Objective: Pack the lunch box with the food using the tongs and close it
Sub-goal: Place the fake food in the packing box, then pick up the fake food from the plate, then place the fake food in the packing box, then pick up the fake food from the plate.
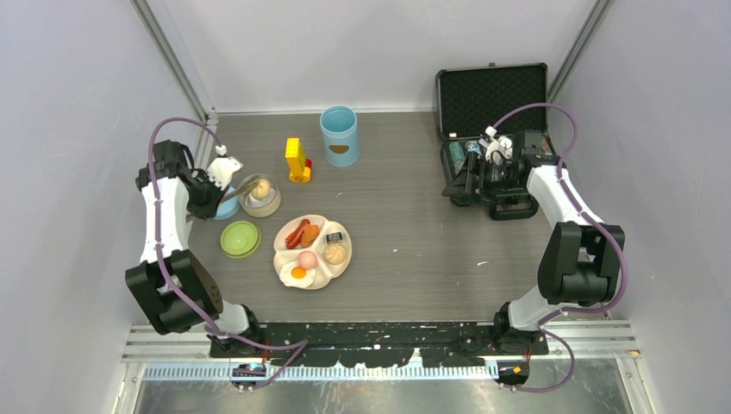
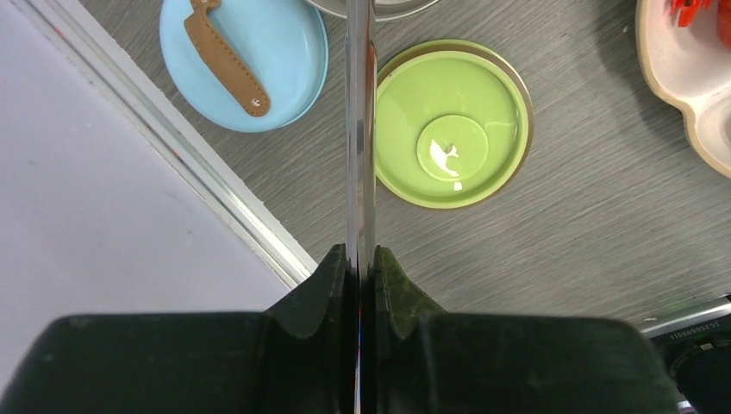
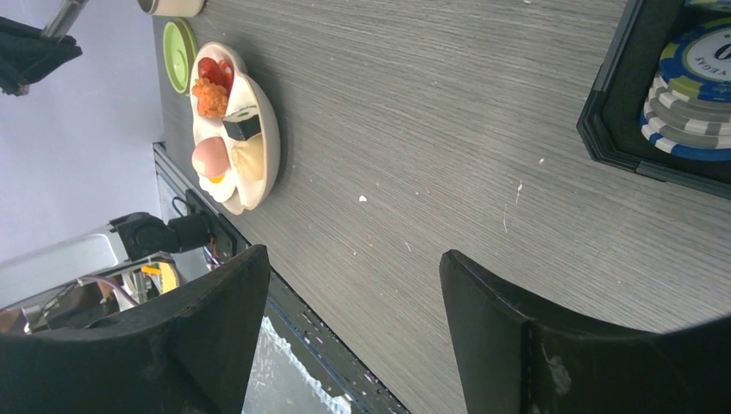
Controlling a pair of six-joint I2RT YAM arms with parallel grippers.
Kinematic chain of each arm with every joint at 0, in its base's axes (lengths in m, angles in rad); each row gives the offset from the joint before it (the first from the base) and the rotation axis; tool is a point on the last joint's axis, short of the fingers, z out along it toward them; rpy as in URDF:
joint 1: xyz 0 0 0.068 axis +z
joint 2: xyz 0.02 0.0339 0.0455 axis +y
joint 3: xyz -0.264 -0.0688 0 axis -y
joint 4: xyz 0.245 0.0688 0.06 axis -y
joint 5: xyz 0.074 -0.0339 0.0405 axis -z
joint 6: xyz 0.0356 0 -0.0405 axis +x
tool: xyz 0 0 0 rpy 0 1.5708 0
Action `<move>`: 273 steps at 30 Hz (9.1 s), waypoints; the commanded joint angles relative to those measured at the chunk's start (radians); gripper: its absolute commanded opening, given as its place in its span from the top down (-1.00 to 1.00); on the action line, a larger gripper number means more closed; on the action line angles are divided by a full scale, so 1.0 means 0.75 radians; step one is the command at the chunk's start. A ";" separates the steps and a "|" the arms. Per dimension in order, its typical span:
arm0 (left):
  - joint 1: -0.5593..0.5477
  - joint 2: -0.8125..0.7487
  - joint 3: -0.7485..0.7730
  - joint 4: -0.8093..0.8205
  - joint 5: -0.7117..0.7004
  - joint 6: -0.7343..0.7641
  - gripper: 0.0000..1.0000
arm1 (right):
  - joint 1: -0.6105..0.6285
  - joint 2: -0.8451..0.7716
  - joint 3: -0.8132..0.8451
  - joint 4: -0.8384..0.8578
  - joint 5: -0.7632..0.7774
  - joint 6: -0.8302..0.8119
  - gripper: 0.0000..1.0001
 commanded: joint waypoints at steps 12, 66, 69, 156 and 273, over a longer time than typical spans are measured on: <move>-0.063 0.075 -0.078 0.189 -0.067 -0.026 0.88 | -0.017 -0.004 -0.006 0.027 0.008 -0.007 -0.55; -1.213 -0.408 -0.132 -0.364 -0.313 -0.229 0.06 | -0.034 -0.020 -0.027 0.027 -0.026 -0.001 -0.56; -1.231 -0.396 -0.138 -0.338 -0.324 -0.236 0.06 | -0.036 -0.019 -0.029 0.026 -0.026 -0.003 -0.56; -0.148 -0.200 0.281 -0.385 -0.010 -0.387 1.00 | -0.055 -0.025 -0.035 0.027 -0.060 -0.006 -0.55; -1.842 0.157 0.318 -0.700 -1.090 -0.182 0.11 | -0.087 -0.012 -0.049 0.024 -0.102 0.002 -0.55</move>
